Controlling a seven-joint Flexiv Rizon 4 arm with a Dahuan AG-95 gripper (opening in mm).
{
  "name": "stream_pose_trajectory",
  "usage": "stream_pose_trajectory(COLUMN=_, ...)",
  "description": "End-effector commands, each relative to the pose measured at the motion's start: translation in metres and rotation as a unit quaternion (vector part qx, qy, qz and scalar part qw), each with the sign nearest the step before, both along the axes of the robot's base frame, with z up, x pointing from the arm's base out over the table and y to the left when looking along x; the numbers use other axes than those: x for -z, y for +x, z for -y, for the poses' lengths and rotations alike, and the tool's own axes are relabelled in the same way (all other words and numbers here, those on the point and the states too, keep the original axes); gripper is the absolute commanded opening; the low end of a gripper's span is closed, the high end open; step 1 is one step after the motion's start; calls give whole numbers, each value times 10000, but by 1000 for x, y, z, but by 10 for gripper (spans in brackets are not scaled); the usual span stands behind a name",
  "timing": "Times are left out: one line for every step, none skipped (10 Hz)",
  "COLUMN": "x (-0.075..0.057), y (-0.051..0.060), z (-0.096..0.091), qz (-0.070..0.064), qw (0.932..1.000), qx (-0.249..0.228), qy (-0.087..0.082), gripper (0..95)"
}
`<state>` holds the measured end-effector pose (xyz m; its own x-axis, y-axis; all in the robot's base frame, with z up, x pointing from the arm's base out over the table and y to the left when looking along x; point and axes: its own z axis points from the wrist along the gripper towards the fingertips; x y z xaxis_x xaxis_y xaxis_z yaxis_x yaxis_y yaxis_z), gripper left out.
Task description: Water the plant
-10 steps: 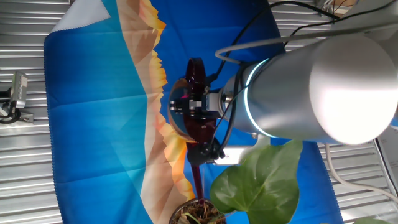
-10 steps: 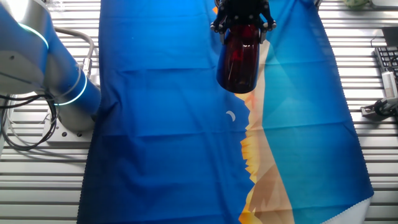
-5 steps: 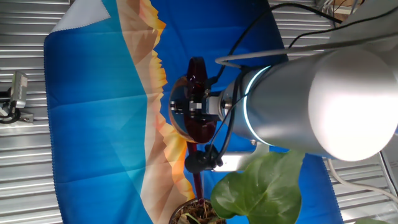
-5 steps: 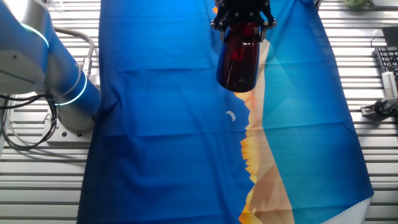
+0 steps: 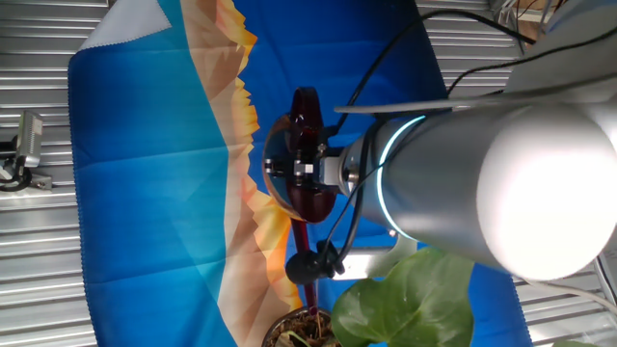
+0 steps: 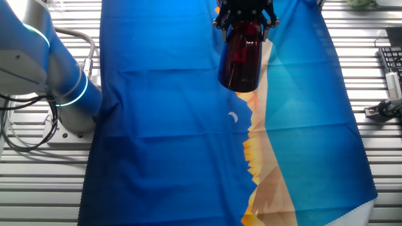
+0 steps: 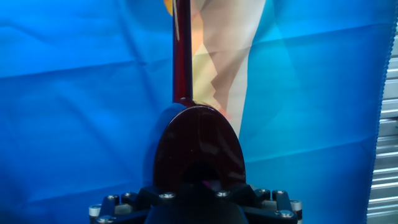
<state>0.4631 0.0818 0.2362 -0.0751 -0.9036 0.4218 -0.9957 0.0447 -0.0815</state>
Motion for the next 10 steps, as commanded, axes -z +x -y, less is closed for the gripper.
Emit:
stream_pose_trajectory(x=-1, y=-1, z=0, qz=-11, qw=10000, qx=-6, qy=-59, gripper=0)
stream_pose_trajectory(x=-1, y=-1, z=0, qz=-20, qw=10000, qx=-5, qy=-90, gripper=0)
stream_pose_trajectory(x=-2, y=-1, z=0, qz=-23, qw=9999, qx=-4, qy=-123, gripper=0)
stream_pose_trajectory(x=-3, y=-1, z=0, qz=-29, qw=9999, qx=0, qy=-147, gripper=0)
stream_pose_trajectory(x=-3, y=-1, z=0, qz=-36, qw=9999, qx=3, qy=-168, gripper=0)
stream_pose_trajectory(x=-4, y=-1, z=0, qz=-50, qw=9997, qx=2, qy=-237, gripper=0)
stream_pose_trajectory(x=-4, y=-2, z=0, qz=-64, qw=9996, qx=3, qy=-260, gripper=0)
stream_pose_trajectory(x=-5, y=-2, z=-1, qz=-70, qw=9996, qx=2, qy=-290, gripper=0)
stream_pose_trajectory(x=-5, y=-2, z=-1, qz=-77, qw=9995, qx=9, qy=-311, gripper=0)
stream_pose_trajectory(x=-5, y=-2, z=-1, qz=-76, qw=9994, qx=11, qy=-327, gripper=0)
